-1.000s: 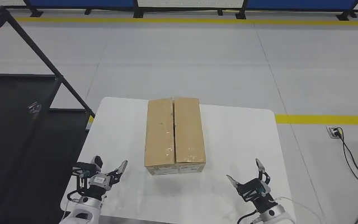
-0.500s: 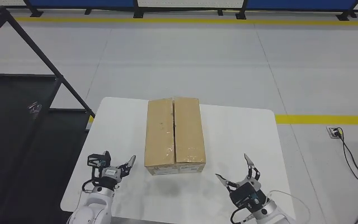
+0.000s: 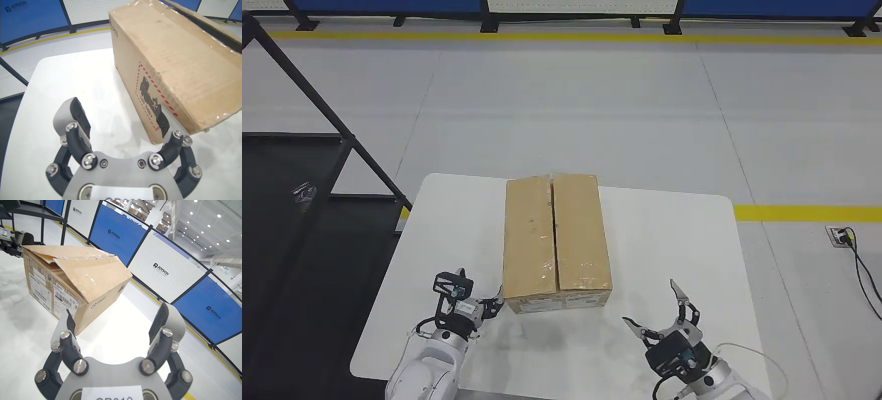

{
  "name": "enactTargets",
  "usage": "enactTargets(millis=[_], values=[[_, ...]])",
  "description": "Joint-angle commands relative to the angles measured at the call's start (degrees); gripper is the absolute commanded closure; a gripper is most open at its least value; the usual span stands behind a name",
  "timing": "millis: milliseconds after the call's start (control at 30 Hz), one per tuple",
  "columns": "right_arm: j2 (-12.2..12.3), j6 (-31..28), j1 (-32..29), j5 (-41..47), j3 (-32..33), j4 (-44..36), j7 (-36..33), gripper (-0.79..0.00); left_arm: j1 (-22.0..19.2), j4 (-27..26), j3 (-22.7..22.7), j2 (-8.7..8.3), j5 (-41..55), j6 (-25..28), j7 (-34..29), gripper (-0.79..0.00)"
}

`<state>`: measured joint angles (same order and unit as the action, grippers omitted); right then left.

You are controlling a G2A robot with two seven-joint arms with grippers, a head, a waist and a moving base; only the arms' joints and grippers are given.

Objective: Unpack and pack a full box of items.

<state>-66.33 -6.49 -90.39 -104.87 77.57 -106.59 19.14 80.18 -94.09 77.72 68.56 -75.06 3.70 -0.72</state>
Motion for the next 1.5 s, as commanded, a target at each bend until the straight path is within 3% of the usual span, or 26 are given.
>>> enactTargets(millis=[0,1167,1467], values=[[-0.02,0.05,-0.15,-0.03,-0.06,0.07,0.14,-0.785,-0.02,-0.18,-0.24,0.05,-0.25,0.26,-0.04,-0.785],[-0.07,2.59,-5.58,1.26,1.13,0.60,6.29,-0.785,0.89,-1.81,-3.83,0.88,-0.60,3.21,0.39,-0.785],[0.01,1.91,-6.04,1.27,1.93,0.15,6.37,-0.785,-0.39,-0.33,-4.81,1.76,0.63,-4.10,-0.86,-0.785]])
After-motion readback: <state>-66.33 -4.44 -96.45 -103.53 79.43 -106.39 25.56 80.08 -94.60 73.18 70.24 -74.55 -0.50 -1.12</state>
